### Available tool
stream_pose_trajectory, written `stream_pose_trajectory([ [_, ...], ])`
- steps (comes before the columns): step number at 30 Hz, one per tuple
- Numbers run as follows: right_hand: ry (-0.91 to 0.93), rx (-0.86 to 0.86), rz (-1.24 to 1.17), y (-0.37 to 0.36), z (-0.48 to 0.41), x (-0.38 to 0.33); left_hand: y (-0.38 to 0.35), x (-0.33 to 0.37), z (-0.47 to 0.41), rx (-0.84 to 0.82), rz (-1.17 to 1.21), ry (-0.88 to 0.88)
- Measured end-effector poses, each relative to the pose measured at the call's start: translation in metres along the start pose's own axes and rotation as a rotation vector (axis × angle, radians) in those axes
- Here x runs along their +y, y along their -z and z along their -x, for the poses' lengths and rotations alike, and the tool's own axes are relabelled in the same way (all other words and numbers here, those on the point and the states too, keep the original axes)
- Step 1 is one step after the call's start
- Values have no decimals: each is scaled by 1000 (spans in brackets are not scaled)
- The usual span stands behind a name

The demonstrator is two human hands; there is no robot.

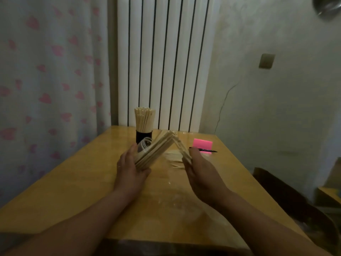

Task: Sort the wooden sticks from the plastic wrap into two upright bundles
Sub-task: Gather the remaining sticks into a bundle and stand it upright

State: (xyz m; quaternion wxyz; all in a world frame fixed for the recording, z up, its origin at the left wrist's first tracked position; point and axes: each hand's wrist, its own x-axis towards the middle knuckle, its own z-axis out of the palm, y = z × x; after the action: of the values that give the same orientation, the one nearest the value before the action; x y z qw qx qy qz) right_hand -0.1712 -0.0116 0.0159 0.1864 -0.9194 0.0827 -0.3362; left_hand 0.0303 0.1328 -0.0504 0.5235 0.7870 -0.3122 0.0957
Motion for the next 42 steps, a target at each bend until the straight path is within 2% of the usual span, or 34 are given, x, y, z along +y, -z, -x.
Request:
stream_pose_trajectory([
  [6, -240, 315, -262, 18, -21, -26, 7, 5, 32, 27, 41, -22],
  [9, -384, 461, -666, 50, -37, -54, 4, 9, 38, 52, 21, -42],
  [12, -375, 599, -1122, 81, -66, -76, 0, 7, 41, 60, -61, -118],
  [15, -345, 706, -1286, 91, -94, -87, 1, 4, 41, 41, -106, -193],
  [19, -464, 685, -1275, 64, -108, -77, 1, 5, 42, 46, -112, -217],
  [24, -571, 468, -876, 21, -92, -43, 2, 4, 41, 44, -95, -214],
  [27, -663, 345, -764, 10, -86, -26, 3, 5, 41, 47, -66, -196],
  [30, -660, 181, -741, 1, -79, -23, 3, 5, 42, 48, -72, -213],
  [33, -609, 112, -789, -6, -74, -26, 3, 6, 42, 38, -85, -214],
  [36, -644, 133, -935, -7, -78, -25, 4, 6, 43, 50, -85, -217],
  [39, -688, 297, -1139, 0, -82, -21, 4, 6, 43, 48, -77, -196],
  [41, -641, 413, -1135, 7, -81, -23, 4, 6, 43, 47, -80, -188],
  [42, -605, 427, -1056, 8, -80, -26, 4, 5, 43, 47, -83, -189],
])
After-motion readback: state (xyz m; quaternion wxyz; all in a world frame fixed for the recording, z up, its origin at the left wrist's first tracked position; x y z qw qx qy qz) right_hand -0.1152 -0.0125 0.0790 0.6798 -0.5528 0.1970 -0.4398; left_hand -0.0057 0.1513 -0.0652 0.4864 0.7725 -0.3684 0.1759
